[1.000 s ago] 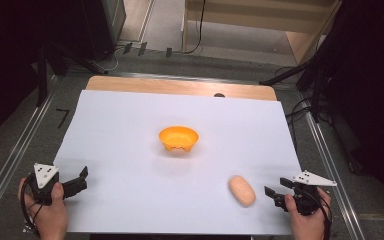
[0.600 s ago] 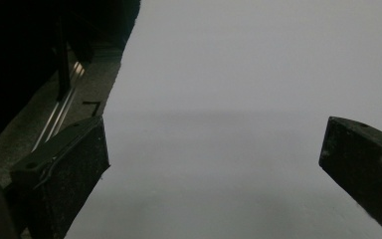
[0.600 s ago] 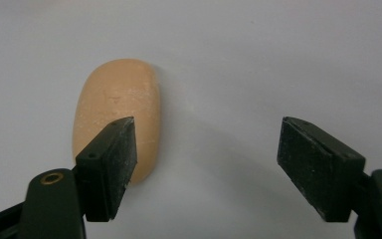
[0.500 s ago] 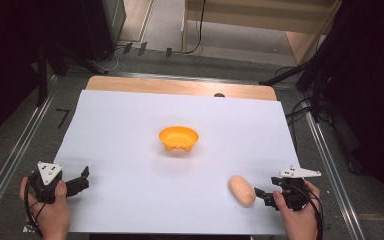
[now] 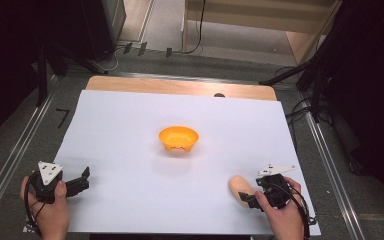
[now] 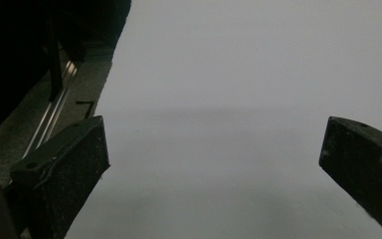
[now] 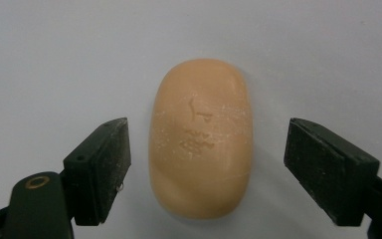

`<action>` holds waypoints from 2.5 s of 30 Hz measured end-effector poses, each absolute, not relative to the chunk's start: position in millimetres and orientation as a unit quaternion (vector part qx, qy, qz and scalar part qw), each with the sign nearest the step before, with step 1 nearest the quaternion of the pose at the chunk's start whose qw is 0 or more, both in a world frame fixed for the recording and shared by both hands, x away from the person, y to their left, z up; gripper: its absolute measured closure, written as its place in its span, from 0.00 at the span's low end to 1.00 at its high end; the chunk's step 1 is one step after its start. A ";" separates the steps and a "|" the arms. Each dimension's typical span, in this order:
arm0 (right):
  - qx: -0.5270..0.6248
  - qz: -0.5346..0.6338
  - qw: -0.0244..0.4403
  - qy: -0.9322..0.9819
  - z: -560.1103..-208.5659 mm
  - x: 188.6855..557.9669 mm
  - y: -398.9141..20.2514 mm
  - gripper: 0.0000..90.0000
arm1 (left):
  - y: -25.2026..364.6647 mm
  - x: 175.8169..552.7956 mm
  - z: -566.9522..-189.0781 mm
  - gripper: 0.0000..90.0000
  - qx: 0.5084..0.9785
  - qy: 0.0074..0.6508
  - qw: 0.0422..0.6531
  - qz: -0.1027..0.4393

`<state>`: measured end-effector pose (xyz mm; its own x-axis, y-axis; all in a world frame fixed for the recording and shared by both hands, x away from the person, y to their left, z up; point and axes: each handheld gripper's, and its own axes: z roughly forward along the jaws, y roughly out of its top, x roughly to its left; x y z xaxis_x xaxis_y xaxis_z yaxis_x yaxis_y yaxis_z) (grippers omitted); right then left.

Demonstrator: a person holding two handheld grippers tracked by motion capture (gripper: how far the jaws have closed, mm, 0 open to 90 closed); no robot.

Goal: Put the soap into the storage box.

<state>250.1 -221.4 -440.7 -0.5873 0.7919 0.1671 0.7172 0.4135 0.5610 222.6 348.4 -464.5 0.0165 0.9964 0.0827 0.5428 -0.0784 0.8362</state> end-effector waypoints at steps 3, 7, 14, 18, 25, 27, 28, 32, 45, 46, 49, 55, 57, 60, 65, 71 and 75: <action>0.450 0.290 0.064 0.842 -441.4 249.9 -215.5 0.21 | 348.0 222.5 -464.5 0.00 0.640 0.601 0.314 0.361; 0.453 0.268 0.067 0.848 -445.2 251.5 -208.3 0.21 | 347.9 222.8 -464.6 0.00 0.642 0.600 0.314 0.360; 0.456 0.233 0.073 0.856 -456.8 256.6 -191.9 0.25 | 346.8 222.9 -464.9 0.00 0.642 0.598 0.313 0.362; 0.455 0.219 0.091 0.859 -461.5 256.6 -187.3 0.30 | 347.2 222.6 -465.0 0.00 0.642 0.597 0.317 0.362; 0.456 0.219 0.092 0.858 -461.5 257.0 -189.3 0.36 | 347.0 222.7 -465.0 0.00 0.643 0.597 0.317 0.361; 0.457 0.214 0.088 0.858 -461.0 258.3 -188.8 0.36 | 347.2 222.7 -465.0 0.00 0.643 0.596 0.318 0.361; 0.458 0.211 0.088 0.859 -460.7 259.0 -188.1 0.36 | 347.3 222.5 -465.0 0.00 0.643 0.596 0.318 0.361; 0.457 0.201 0.082 0.863 -459.6 261.3 -186.6 0.36 | 348.1 222.0 -464.7 0.00 0.643 0.596 0.319 0.360; 0.458 0.197 0.077 0.863 -458.9 263.5 -186.1 0.36 | 348.0 223.0 -464.8 0.00 0.644 0.598 0.318 0.356; 0.454 0.195 0.075 0.866 -458.5 264.2 -185.9 0.36 | 348.1 222.9 -464.8 0.00 0.644 0.598 0.318 0.356; 0.442 0.187 0.073 0.874 -457.4 265.4 -185.1 0.37 | 348.6 222.6 -464.7 0.00 0.642 0.598 0.321 0.356; 0.417 0.204 0.072 0.883 -455.7 266.7 -186.7 0.37 | 349.3 223.1 -464.6 0.00 0.645 0.598 0.321 0.352; 0.412 0.217 0.067 0.882 -454.0 268.0 -187.5 0.37 | 349.5 223.1 -464.5 0.00 0.644 0.599 0.320 0.352; 0.402 0.213 0.068 0.888 -448.8 272.7 -185.9 0.37 | 349.3 222.7 -464.6 0.00 0.642 0.599 0.324 0.353; 0.375 0.225 0.073 0.896 -436.0 282.0 -185.0 0.37 | 349.2 223.1 -464.6 0.00 0.645 0.598 0.321 0.353; 0.339 0.233 0.074 0.908 -426.3 296.3 -182.9 0.37 | 349.5 223.0 -464.6 0.00 0.645 0.598 0.322 0.352; 0.319 0.237 0.073 0.915 -421.3 306.1 -177.7 0.37 | 349.5 222.8 -464.6 0.00 0.645 0.597 0.322 0.352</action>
